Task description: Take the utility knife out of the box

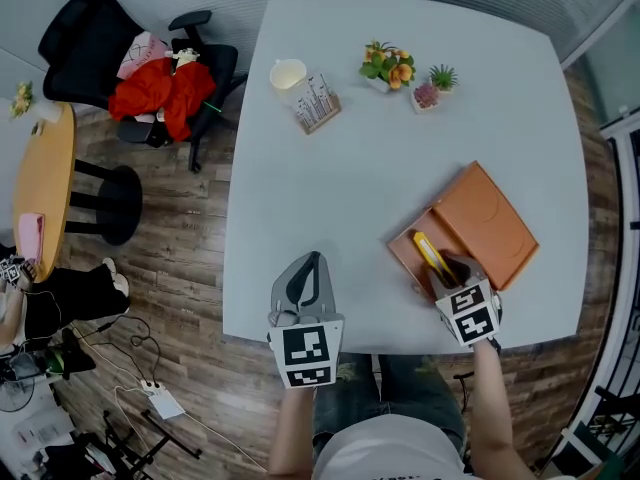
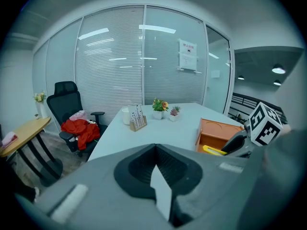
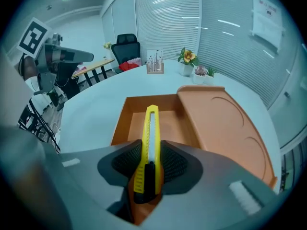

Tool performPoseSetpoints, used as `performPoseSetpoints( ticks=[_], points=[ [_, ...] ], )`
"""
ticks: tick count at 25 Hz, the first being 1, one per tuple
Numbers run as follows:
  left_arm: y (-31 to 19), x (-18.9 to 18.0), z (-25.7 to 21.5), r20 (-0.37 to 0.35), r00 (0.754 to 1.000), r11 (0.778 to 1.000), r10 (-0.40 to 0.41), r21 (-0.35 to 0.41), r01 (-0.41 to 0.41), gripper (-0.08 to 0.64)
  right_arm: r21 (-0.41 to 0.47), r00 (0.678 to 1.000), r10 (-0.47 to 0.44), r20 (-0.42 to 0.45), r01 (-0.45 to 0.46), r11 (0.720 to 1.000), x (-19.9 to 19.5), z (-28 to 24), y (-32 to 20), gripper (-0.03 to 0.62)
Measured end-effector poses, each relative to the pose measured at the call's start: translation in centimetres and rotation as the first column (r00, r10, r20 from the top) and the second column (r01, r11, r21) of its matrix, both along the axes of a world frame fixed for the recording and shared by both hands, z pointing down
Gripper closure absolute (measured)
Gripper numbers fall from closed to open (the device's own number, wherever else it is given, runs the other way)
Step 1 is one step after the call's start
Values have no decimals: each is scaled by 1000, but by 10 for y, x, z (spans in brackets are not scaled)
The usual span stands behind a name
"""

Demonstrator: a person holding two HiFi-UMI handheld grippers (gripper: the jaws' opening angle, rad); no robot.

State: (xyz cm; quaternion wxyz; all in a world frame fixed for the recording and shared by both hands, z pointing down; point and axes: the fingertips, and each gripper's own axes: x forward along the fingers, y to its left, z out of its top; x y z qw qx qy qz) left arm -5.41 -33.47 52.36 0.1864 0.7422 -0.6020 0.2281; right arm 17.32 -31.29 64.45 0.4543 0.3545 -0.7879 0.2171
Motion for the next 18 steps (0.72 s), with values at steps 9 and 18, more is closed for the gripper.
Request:
performPoseSetpoints(
  ticks=[9, 18],
  points=[
    [-7, 3, -32, -5, 1000, 997, 11, 78, -11, 560, 136, 997, 34, 69, -43, 990, -5, -61, -22, 440],
    [-16, 0, -78, 2, 1000, 984, 12, 180, -12, 560, 276, 990, 79, 119, -109, 955, -5, -121, -39, 440]
  ],
)
